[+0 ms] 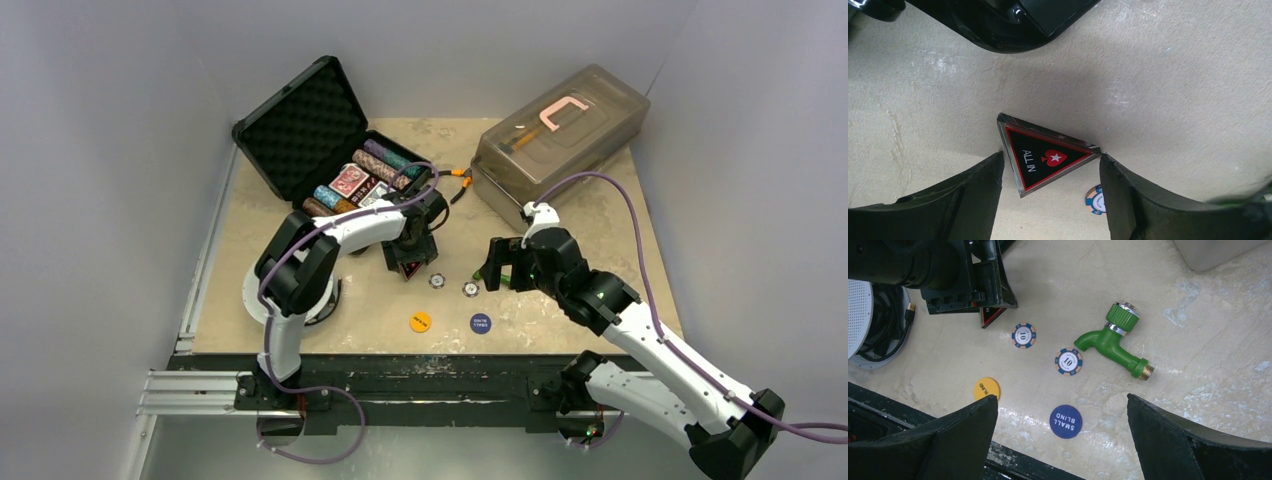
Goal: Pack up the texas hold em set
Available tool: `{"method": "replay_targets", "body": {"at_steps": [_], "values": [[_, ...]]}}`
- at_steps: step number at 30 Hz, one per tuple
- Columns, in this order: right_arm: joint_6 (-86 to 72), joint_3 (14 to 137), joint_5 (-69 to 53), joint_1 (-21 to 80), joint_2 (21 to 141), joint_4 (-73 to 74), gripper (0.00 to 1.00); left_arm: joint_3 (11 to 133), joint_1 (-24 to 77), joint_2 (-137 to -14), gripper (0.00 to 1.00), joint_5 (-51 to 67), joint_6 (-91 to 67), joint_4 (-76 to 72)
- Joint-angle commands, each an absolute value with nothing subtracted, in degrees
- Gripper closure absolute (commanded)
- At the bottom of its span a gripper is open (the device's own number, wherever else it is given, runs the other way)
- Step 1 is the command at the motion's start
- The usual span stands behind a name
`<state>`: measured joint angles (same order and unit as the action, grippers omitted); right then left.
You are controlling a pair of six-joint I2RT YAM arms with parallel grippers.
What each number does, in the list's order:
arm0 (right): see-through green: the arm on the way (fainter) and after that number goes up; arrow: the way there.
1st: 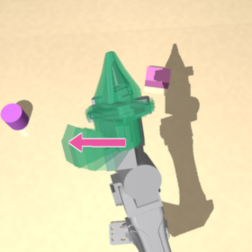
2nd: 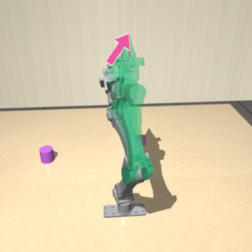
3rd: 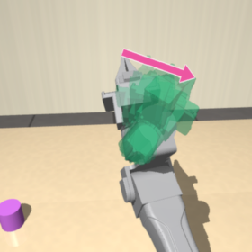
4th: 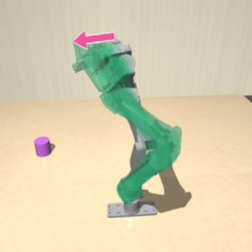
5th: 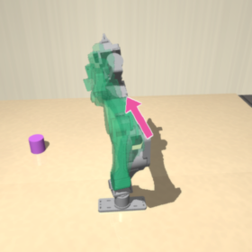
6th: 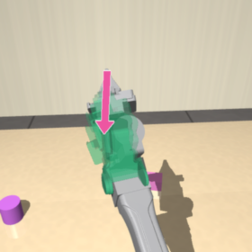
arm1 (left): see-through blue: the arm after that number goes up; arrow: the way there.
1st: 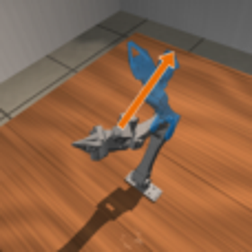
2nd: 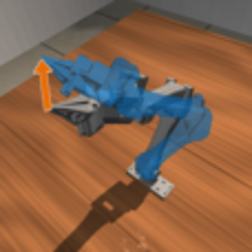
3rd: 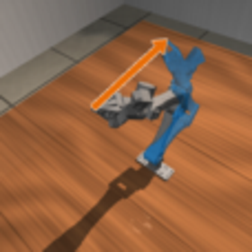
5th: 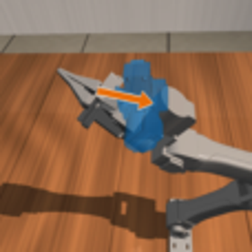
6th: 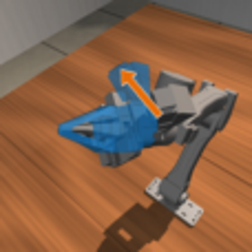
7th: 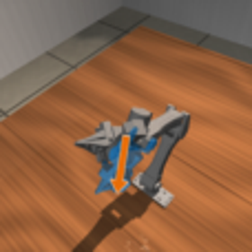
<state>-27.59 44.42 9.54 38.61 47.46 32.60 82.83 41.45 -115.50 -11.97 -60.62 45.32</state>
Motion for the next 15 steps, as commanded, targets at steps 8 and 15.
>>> {"method": "replay_targets", "body": {"at_steps": [8, 15], "values": [[-27.67, 43.95, 10.55, 38.76, 46.67, 31.38, 0.01, 86.09, 41.75, -120.26, 0.3, -14.25, -60.84, 48.2], [-27.68, 44.03, 10.69, 38.76, 46.1, 31.64, 0.01, 85.9, 41.75, -120.74, 0.39, -15.2, -60.39, 48.15]]}}
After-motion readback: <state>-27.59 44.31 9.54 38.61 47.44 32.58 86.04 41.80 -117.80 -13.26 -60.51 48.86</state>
